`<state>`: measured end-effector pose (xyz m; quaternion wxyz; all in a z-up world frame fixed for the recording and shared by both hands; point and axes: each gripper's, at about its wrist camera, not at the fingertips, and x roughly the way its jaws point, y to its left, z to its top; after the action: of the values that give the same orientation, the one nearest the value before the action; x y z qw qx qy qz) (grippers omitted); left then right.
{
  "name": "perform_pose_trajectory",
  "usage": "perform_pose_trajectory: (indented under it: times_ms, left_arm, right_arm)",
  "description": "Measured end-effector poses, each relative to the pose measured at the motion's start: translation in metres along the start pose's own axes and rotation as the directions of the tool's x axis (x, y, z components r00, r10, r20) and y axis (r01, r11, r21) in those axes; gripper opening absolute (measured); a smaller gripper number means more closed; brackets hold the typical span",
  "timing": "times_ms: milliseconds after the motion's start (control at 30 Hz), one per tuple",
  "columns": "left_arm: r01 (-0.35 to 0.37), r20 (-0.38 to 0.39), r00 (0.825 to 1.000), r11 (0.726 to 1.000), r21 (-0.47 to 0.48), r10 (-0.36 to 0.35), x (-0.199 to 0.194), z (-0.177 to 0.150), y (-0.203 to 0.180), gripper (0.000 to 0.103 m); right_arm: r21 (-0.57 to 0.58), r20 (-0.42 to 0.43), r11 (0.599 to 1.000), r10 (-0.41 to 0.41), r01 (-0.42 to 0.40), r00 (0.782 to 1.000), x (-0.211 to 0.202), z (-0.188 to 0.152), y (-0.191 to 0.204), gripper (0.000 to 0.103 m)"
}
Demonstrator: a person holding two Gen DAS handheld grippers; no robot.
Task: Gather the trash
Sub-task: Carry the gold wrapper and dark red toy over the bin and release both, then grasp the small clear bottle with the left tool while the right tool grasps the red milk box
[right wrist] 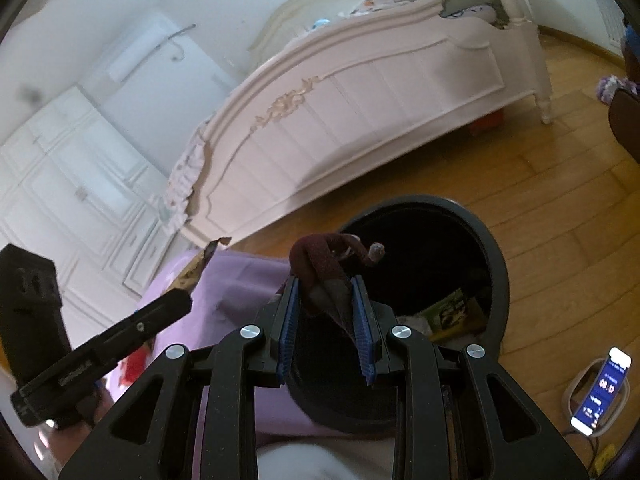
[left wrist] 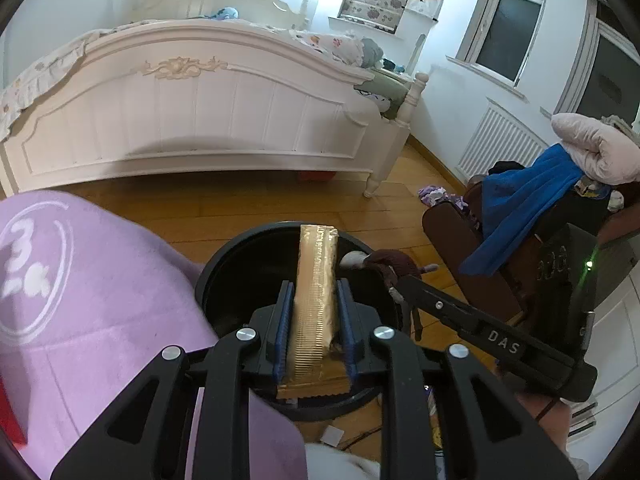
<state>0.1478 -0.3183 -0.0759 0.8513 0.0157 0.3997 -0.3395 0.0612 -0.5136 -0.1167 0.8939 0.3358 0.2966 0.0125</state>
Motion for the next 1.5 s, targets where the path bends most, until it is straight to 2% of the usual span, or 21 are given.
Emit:
perform_pose_trajectory:
  times_ms: [33,67,100,133,167,233,433,633,767,833,1000,1100,1200,1333,1400,1500]
  left_arm:
    - [-0.007,-0.006,1.0,1.0,0.01,0.007,0.004,0.003,-0.002,0.026]
    - [-0.015,-0.01,1.0,1.0,0.017,0.015,0.007,0.005,-0.004,0.034]
    - [-0.026,-0.014,1.0,0.999,0.024,0.026,0.009,0.007,-0.006,0.043]
    - [-0.038,-0.015,0.999,0.999,0.027,0.039,0.011,0.01,-0.007,0.066]
    - [-0.05,-0.004,0.999,0.998,0.03,0.05,0.01,0.012,-0.008,0.079]
    - [-0.063,0.032,0.998,0.997,0.046,0.061,0.002,0.014,-0.01,0.08]
    - [-0.096,0.075,0.993,0.993,0.074,0.09,-0.023,0.013,-0.012,0.081]
    - [-0.163,0.145,0.978,0.981,0.103,0.147,-0.058,0.009,-0.011,0.083]
    - [-0.183,0.173,0.971,0.98,0.078,0.168,-0.084,0.001,0.006,0.083]
    - [-0.198,0.177,0.966,0.979,0.044,0.188,-0.097,-0.006,0.023,0.083]
    - [-0.251,0.154,0.953,0.963,-0.094,0.263,-0.123,-0.029,0.085,0.083]
    - [-0.292,0.137,0.937,0.936,-0.198,0.321,-0.143,-0.046,0.131,0.083]
    - [-0.349,0.112,0.912,0.89,-0.292,0.394,-0.167,-0.068,0.182,0.083]
    - [-0.382,0.073,0.899,0.854,-0.354,0.433,-0.184,-0.089,0.227,0.082]
    - [-0.397,0.042,0.898,0.846,-0.357,0.439,-0.185,-0.099,0.243,0.082]
    - [-0.392,-0.007,0.908,0.846,-0.362,0.418,-0.182,-0.11,0.263,0.073]
  right_arm:
    - [0.014,-0.001,1.0,-0.004,0.004,1.0,0.003,0.003,-0.004,0.04]
    - [0.029,0.001,1.0,-0.003,0.003,1.0,0.005,0.004,-0.007,0.053]
    - [0.047,0.008,0.999,0.0,0.0,1.0,0.005,0.006,-0.01,0.059]
    - [0.057,0.013,0.998,0.0,-0.001,1.0,0.004,0.008,-0.012,0.067]
    - [0.062,0.022,0.998,0.0,-0.001,1.0,0.003,0.009,-0.013,0.069]
    - [0.05,0.025,0.999,0.0,-0.002,1.0,-0.001,0.007,-0.011,0.069]
    - [0.052,0.025,0.998,0.022,-0.023,0.999,-0.009,0.002,-0.003,0.072]
    - [0.0,0.009,0.998,0.057,-0.057,0.998,-0.013,-0.003,0.029,0.072]
    - [-0.048,-0.015,0.996,0.079,-0.08,0.997,-0.01,-0.006,0.06,0.073]
    - [-0.075,-0.033,0.993,0.093,-0.095,0.995,-0.007,-0.01,0.076,0.076]
    - [-0.17,-0.11,0.975,0.124,-0.142,0.986,0.01,-0.028,0.128,0.076]
    - [-0.227,-0.161,0.958,0.137,-0.172,0.977,0.022,-0.042,0.16,0.076]
    - [-0.281,-0.211,0.939,0.144,-0.201,0.967,0.033,-0.056,0.19,0.076]
    - [-0.352,-0.284,0.907,0.133,-0.232,0.95,0.053,-0.082,0.231,0.076]
    - [-0.394,-0.324,0.885,0.118,-0.247,0.939,0.065,-0.097,0.254,0.076]
    - [-0.464,-0.367,0.844,0.092,-0.268,0.925,0.079,-0.119,0.281,0.076]
